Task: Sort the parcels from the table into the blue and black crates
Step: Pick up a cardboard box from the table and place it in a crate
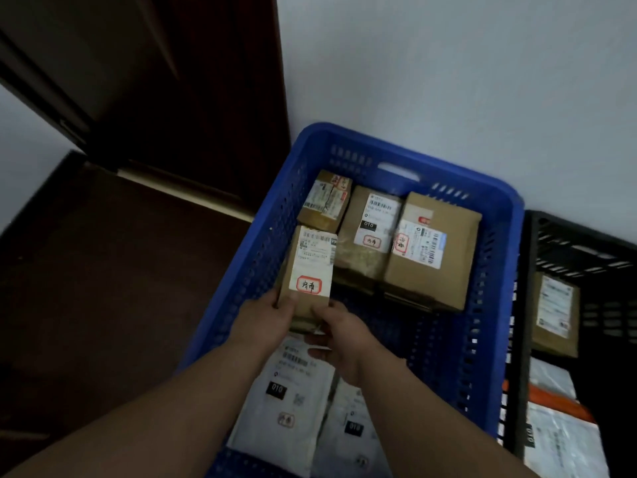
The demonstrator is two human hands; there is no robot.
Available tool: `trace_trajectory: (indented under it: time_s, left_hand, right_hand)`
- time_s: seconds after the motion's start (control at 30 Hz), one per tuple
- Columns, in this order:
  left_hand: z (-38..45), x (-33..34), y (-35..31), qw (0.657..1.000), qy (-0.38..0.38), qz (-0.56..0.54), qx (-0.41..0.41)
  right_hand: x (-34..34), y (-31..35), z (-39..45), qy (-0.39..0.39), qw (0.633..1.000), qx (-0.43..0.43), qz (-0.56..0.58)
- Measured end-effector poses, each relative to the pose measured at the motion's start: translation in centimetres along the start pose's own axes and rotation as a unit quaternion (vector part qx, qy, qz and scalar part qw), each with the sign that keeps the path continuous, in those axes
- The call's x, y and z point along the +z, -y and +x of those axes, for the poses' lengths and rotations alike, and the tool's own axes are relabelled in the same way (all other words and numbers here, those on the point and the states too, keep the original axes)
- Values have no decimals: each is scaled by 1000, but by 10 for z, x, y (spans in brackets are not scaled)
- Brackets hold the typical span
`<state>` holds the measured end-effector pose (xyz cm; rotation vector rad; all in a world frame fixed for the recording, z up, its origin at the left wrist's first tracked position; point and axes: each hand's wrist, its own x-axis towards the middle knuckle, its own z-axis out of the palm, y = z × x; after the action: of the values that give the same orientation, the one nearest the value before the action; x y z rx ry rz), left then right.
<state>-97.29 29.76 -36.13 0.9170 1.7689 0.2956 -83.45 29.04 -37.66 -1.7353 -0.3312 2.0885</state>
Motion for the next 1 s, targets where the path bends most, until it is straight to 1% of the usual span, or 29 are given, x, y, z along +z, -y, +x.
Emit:
trace_trajectory:
  time_s: [0.17, 0.27, 0.33, 0.4, 0.47, 0.53, 0.63, 0.7, 0.73, 0.77, 0.87, 1.0]
  left_hand:
    - [29, 12, 6, 997, -56, 28, 48]
    - [40, 21, 10, 989, -83, 104, 64]
    - [46, 26, 15, 989, -76, 110, 59]
    - [52, 29, 23, 989, -68, 111, 73]
    - [54, 33, 32, 988, -47, 112, 92]
    - [54, 36, 37, 993, -34, 63, 92]
    - [54, 41, 42, 988, -57, 82, 120]
    - [56, 43, 42, 987, -77, 60, 128]
    - [58, 44, 43, 980, -94, 98, 147]
    - [60, 44, 42, 976, -107, 111, 152]
    - [64, 42, 38, 980, -110, 107, 125]
    - [59, 42, 31, 990, -79, 89, 76]
  right_hand:
    - [11, -1, 41, -17, 999, -4, 36]
    - [13, 0, 67, -21, 997, -8, 79]
    - [17, 2, 80, -11, 994, -5, 109]
    - [23, 3, 88, -5, 992, -5, 122]
    - [27, 1, 96, -25, 995, -21, 97]
    - [27, -2, 100, -54, 995, -50, 63]
    - [26, -3, 99, -80, 994, -76, 0]
    - [24, 0, 99, -94, 991, -77, -58]
    - [24, 2, 100, -97, 990, -75, -73]
    - [25, 5, 101, -96, 989, -75, -78]
    - [27, 15, 104, -86, 990, -77, -84]
    - [21, 14, 103, -68, 989, -72, -110]
